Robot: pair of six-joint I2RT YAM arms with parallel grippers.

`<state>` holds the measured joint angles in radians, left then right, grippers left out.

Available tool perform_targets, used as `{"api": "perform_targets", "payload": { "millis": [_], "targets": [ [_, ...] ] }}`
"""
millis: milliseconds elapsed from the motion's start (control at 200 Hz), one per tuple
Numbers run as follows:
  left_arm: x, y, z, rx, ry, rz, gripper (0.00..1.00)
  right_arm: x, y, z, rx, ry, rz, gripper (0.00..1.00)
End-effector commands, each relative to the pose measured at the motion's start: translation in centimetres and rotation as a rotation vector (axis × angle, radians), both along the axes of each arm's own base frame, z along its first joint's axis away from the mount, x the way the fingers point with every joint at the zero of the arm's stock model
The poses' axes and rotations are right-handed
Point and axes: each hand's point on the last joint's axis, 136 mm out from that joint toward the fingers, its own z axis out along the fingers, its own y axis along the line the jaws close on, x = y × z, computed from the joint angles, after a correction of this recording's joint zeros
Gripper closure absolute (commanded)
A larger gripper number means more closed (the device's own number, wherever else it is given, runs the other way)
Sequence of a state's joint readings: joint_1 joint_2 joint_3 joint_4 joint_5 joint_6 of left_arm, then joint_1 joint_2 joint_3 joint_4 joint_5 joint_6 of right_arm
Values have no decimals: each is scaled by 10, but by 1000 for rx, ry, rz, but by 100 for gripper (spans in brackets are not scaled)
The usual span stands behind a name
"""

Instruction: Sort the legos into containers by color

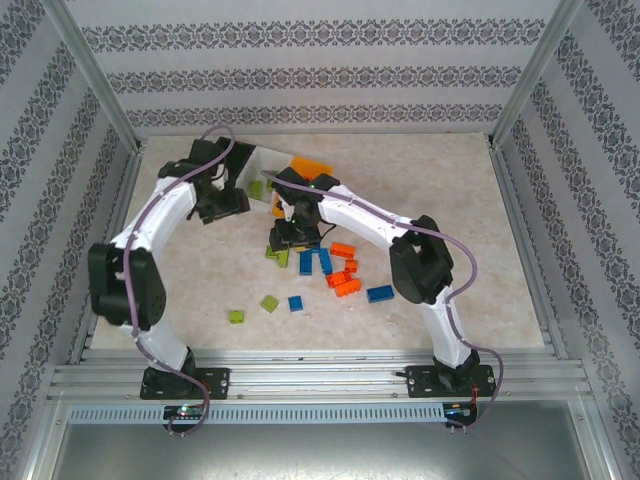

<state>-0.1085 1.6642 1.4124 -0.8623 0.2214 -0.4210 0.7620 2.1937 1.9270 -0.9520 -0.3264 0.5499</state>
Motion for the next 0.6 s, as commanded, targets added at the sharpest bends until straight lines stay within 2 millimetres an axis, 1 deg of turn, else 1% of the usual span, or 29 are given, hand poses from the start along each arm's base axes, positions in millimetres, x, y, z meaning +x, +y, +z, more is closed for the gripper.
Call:
{"api": "perform_targets", "payload": {
  "millis": [0,115,220,380,500,595],
  "targets": [
    [-29,-5,-4,-74,7,56,35,7,2,-12,-23,35,-17,49],
    [-59,-3,-7,-98,13,90,35,11,5,-22,-44,54,-27,50],
    [-72,-2,-9,-104,20,95,35,12,6,-34,-63,77,-30,50],
    [-75,-4,-6,-113,29,81,35,12,10,-48,-72,98,-33,50],
    [-74,-6,0,-123,22,76,35,13,7,-57,-98,108,-37,51],
    [-76,-6,0,-120,21,72,35,13,8,-60,-103,111,-37,55]
  ]
}}
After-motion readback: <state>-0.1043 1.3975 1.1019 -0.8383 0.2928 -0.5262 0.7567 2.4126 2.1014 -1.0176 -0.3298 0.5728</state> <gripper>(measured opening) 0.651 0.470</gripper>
